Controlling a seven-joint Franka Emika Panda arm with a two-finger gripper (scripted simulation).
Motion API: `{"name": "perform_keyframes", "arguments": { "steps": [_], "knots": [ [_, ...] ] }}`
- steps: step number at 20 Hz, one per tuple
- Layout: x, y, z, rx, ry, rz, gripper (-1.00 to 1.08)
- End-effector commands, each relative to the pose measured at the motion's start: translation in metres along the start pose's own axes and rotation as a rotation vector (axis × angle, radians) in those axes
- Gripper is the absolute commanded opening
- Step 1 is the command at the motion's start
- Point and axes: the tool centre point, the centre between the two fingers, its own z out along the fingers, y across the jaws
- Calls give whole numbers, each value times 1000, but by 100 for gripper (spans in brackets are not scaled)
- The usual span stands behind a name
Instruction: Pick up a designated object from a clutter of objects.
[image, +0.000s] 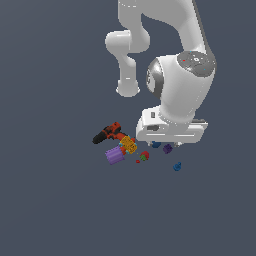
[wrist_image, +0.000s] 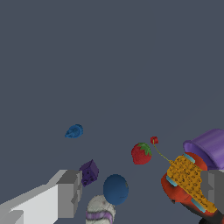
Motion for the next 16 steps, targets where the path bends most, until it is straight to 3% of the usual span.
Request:
{"name": "perform_keyframes", "arguments": {
  "steps": [1, 8, 16],
  "knots": [
    [4, -22, 24, -3, -2, 7, 100],
    [6, -72, 78, -5, -7, 21, 100],
    [3, -102, 112, -4, -11, 30, 100]
  ]
}}
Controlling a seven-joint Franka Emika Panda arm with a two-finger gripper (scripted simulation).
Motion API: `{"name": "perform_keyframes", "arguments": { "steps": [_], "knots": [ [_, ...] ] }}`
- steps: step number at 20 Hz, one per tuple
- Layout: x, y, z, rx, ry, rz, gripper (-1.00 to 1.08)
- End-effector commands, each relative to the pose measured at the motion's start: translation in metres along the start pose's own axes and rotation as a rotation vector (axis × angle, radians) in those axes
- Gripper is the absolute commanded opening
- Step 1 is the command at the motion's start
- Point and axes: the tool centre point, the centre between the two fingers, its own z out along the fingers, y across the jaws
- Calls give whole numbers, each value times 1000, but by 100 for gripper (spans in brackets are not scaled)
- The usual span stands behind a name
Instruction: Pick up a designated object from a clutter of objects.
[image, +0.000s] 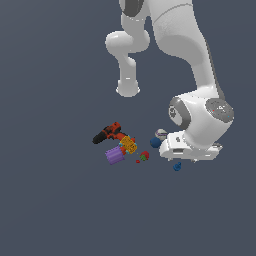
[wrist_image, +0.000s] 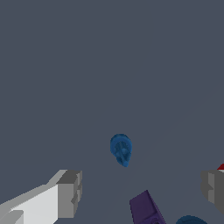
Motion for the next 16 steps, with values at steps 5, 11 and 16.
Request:
{"name": "perform_keyframes", "arguments": {
  "steps": [5, 11, 16],
  "knots": [
    [-1, -6, 8, 0, -1, 2, 100],
    [-1, -7, 22, 1, 0, 3, 100],
    [-2, -7, 49, 1, 0, 3, 100]
  ]
}}
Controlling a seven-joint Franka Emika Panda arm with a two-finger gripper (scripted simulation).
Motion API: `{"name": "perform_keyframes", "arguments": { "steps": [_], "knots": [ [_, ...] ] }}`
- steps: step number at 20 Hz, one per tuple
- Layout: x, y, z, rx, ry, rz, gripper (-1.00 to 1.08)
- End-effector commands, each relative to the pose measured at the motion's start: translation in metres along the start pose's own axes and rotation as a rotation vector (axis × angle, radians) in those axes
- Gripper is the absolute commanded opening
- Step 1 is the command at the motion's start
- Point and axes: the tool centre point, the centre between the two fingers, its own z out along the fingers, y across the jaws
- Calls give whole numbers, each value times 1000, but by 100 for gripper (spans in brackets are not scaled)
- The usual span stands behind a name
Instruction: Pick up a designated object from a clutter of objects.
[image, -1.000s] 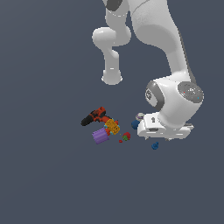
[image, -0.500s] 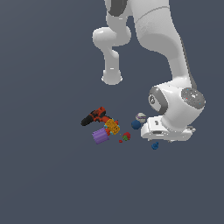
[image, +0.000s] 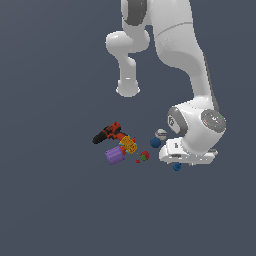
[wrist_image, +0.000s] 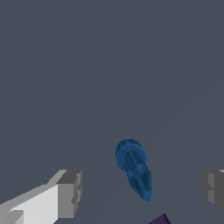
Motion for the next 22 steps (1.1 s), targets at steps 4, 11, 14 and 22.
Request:
{"name": "perform_keyframes", "arguments": {
  "steps": [4, 11, 14, 22],
  "knots": [
    [1, 0, 17, 0, 1, 1, 100],
    [1, -1, 17, 0, 1, 1, -100],
    [1, -1, 17, 0, 1, 1, -100],
    [2, 6, 11, 0, 1, 1, -100]
  ]
}}
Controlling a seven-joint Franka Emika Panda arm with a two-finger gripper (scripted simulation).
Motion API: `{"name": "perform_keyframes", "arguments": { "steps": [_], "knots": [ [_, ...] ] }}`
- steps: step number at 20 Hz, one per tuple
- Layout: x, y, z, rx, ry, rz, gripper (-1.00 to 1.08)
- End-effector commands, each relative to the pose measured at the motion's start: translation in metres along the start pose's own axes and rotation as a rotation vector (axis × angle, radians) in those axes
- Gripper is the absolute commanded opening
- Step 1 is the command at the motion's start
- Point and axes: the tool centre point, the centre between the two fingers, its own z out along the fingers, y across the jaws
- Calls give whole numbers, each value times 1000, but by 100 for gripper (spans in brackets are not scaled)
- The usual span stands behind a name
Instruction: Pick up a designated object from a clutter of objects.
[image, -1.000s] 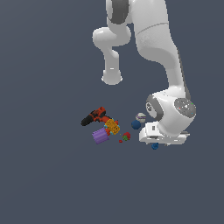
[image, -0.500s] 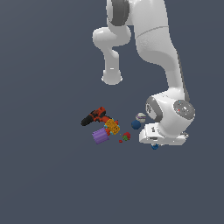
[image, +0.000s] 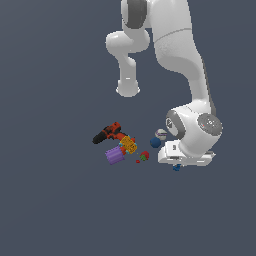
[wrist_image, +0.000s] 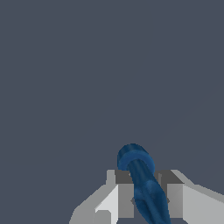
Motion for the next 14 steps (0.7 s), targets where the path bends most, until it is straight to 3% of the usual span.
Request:
{"name": "perform_keyframes", "arguments": {
  "steps": [1, 7, 14],
  "knots": [
    [2, 6, -6, 0, 1, 1, -100],
    [7, 34, -33, 0, 1, 1, -100],
    [19, 93, -90, 1, 1, 1, -100]
  ]
}}
